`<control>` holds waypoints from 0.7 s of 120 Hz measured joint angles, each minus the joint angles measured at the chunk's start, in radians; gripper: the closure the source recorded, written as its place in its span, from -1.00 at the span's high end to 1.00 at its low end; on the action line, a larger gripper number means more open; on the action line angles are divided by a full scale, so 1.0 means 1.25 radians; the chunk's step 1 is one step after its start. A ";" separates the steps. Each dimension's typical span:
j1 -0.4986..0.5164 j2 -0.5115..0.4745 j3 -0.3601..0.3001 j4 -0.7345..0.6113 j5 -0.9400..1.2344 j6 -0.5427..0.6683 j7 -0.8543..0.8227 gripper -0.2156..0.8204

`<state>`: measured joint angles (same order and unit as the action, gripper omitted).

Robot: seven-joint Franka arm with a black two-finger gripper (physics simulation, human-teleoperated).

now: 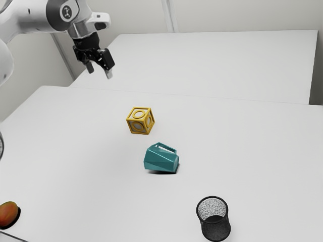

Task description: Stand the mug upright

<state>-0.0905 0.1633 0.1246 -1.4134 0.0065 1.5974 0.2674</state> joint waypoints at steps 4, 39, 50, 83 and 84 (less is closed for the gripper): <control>0.001 0.000 0.003 -0.001 0.000 0.002 0.001 0.58; 0.003 -0.072 0.069 -0.215 -0.148 0.027 0.001 0.58; 0.013 -0.098 0.076 -0.314 -0.241 0.045 0.000 0.58; 0.028 -0.110 0.070 -0.497 -0.506 0.101 0.000 0.58; 0.028 -0.109 0.070 -0.500 -0.510 0.103 0.000 0.58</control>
<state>-0.0560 0.0273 0.2118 -2.0390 -0.6316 1.7259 0.2676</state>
